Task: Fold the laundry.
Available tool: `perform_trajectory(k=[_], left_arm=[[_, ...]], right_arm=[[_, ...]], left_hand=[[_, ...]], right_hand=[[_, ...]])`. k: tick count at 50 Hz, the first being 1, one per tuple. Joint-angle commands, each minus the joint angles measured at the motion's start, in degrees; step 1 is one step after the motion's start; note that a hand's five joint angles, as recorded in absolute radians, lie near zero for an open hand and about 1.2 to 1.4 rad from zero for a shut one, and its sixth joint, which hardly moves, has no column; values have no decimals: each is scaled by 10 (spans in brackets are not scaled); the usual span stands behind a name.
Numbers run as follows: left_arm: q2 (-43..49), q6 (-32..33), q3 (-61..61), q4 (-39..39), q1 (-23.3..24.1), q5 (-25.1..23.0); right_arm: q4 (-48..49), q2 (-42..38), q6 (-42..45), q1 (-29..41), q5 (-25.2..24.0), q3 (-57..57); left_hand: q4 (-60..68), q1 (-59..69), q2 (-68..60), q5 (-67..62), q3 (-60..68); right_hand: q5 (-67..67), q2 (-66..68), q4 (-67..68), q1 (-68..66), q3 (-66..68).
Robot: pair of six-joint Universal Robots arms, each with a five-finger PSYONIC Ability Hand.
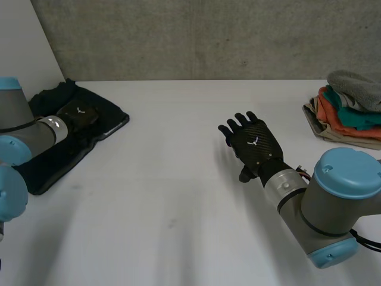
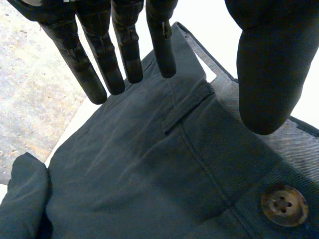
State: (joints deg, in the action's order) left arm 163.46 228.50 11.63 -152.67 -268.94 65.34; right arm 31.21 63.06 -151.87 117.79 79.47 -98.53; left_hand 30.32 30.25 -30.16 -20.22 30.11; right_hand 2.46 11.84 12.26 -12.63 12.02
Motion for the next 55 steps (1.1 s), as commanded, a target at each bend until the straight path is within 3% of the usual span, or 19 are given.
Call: perform_trajectory(k=[1,21,40,44,51,55], left_arm=[[12,4,-25,4,2,2],[70,71,-122,72,2,10],[96,131,-146,70,11,24],[99,130,-153,70,11,29],[60,114,-144,75,24,40],[-28,27,-86,87,35,59]], right_arm=[[0,-1,3,0,1,0],[1,-3,7,2,2,0],[-2,-3,15,2,2,0],[-3,-3,18,1,2,0],[-3,-3,20,0,3,0],[-2,-1,20,0,3,-3]], left_hand=[[63,64,-65,-64,65],[112,112,-113,-113,114],[397,398,-399,-398,400],[496,497,-498,-497,499],[497,498,-498,-498,499],[497,498,-498,-498,499]], right_hand=[[-25,-18,-23,26,-20],[-25,-18,-23,26,-20],[-25,-18,-23,26,-20],[-25,-18,-23,26,-20],[-25,-18,-23,26,-20],[-25,-18,-23,26,-20]])
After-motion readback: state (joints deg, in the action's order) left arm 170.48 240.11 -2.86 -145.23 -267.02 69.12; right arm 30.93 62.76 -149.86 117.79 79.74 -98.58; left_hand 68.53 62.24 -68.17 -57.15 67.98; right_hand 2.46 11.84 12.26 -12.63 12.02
